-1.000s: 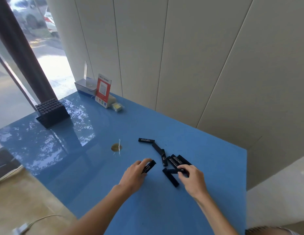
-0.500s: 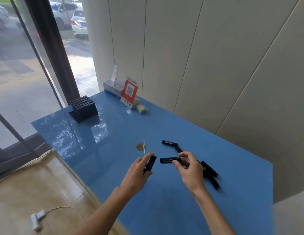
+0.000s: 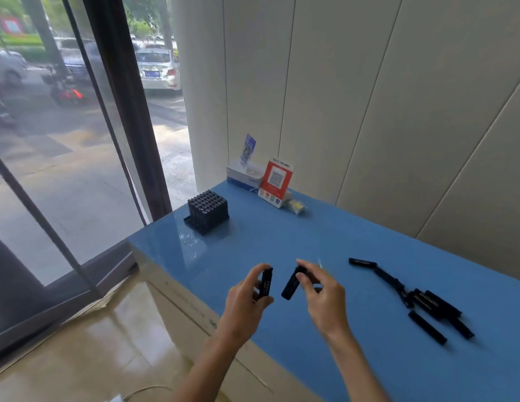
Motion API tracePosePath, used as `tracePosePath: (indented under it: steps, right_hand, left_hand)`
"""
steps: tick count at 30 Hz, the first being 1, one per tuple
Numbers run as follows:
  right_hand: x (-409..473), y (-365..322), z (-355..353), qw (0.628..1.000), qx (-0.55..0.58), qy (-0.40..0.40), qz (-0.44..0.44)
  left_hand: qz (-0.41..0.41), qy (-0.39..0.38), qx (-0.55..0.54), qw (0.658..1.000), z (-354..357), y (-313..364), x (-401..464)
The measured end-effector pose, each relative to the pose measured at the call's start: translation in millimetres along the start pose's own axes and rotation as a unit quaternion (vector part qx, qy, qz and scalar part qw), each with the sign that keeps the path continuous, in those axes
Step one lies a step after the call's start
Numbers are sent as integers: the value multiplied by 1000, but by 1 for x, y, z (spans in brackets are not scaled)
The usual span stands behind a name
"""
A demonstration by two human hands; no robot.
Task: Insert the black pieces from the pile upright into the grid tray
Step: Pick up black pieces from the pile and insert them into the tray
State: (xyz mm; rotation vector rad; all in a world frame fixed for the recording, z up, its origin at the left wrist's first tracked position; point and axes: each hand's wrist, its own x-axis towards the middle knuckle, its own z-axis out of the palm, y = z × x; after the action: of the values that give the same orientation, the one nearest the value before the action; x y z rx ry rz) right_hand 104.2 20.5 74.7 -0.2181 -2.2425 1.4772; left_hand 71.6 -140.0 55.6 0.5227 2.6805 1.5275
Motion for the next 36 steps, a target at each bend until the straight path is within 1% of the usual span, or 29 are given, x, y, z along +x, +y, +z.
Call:
tracePosePath:
  steps: [4, 8, 11, 15, 19, 25, 32, 36]
  right_hand:
    - [-6, -19, 41, 1000, 6, -10, 5]
    - [0, -30, 69, 1000, 13, -14, 12]
    - [14, -32, 90, 1000, 13, -23, 15]
    - [47, -33, 120, 999, 1, -49, 16]
    - [90, -32, 152, 998, 3, -57, 14]
    - [141, -29, 195, 998, 5, -67, 18]
    - [167, -20, 236, 998, -12, -60, 10]
    - [179, -13, 256, 998, -19, -45, 26]
  left_hand:
    - [-12, 10, -35, 999, -39, -17, -3]
    - [-10, 23, -70, 997, -63, -32, 4]
    - [-11, 25, -69, 997, -76, -45, 20]
    - [-10, 23, -57, 998, -101, -62, 54]
    - [-25, 37, -56, 997, -125, -83, 99]
    - [-44, 84, -43, 995, -147, -117, 156]
    - [-62, 99, -35, 993, -165, -155, 199]
    - [-61, 108, -64, 990, -177, -172, 222]
